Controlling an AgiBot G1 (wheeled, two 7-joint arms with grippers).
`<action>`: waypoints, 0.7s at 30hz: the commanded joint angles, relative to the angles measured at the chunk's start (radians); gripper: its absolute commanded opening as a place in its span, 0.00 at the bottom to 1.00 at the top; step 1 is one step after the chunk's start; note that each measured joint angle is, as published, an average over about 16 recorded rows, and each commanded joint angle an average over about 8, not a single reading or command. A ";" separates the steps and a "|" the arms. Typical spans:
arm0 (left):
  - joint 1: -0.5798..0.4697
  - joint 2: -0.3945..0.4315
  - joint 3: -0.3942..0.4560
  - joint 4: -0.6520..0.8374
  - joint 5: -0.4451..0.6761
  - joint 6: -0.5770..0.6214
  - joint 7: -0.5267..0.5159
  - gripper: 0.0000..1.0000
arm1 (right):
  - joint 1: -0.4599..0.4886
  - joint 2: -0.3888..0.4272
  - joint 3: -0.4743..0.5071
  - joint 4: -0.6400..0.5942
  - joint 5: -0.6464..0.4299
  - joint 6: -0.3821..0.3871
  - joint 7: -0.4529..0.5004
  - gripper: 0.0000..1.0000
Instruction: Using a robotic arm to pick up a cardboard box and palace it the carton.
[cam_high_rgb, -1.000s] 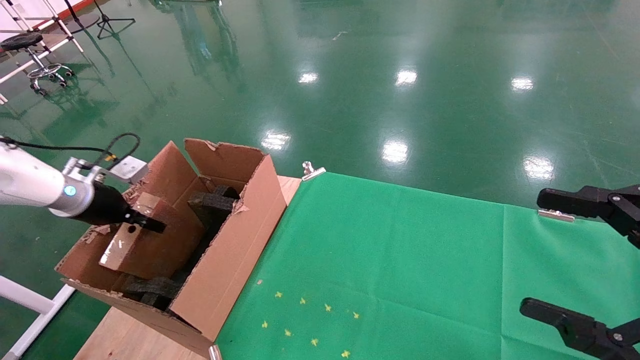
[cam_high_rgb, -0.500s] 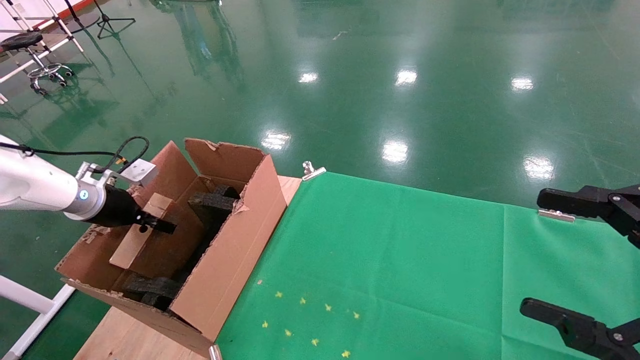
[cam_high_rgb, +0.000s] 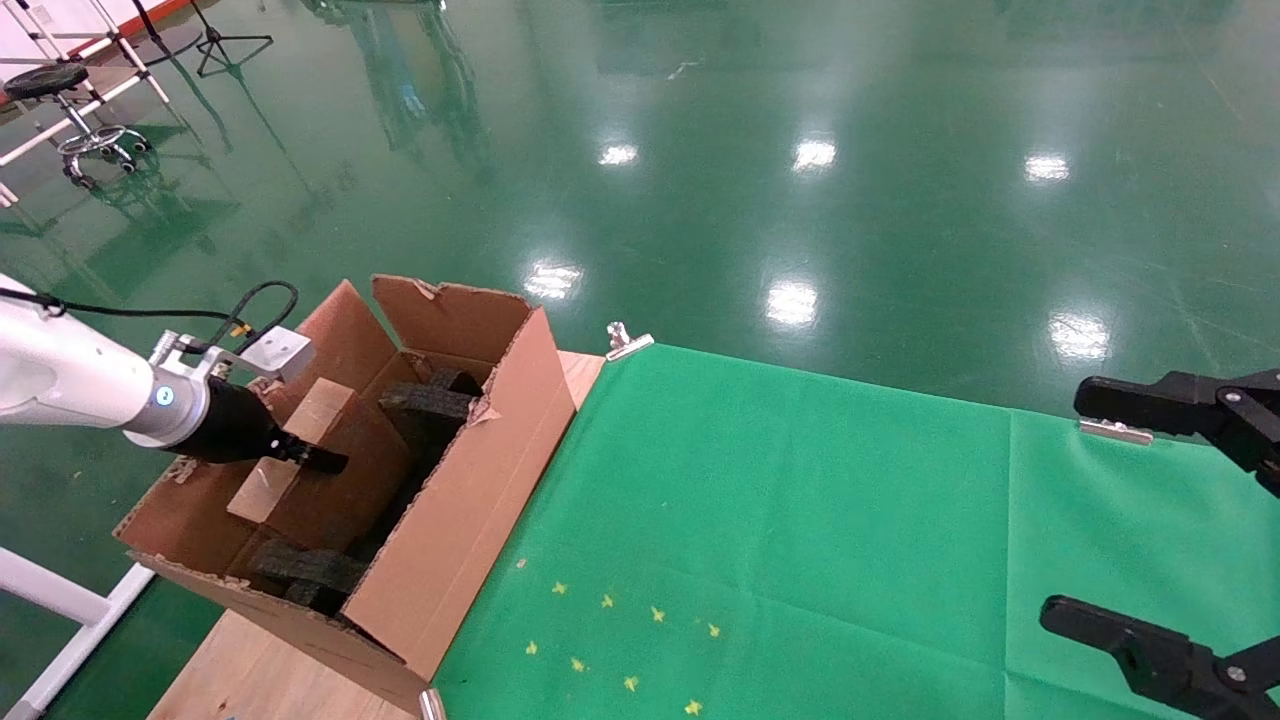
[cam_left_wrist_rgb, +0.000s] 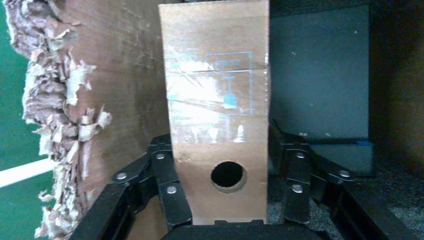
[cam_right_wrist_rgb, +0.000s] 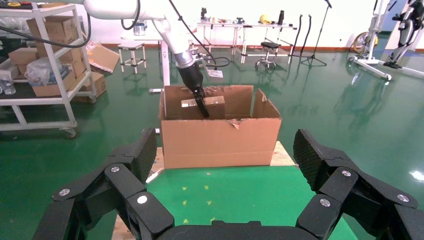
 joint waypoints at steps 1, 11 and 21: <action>0.000 -0.001 0.000 0.001 0.000 0.002 -0.001 1.00 | 0.000 0.000 0.000 0.000 0.000 0.000 0.000 1.00; -0.053 0.008 0.022 -0.018 0.032 0.032 -0.002 1.00 | 0.000 0.000 0.000 0.000 0.000 0.000 0.000 1.00; -0.093 -0.093 -0.108 -0.165 -0.169 0.174 0.181 1.00 | 0.000 0.000 0.000 0.000 0.000 0.000 0.000 1.00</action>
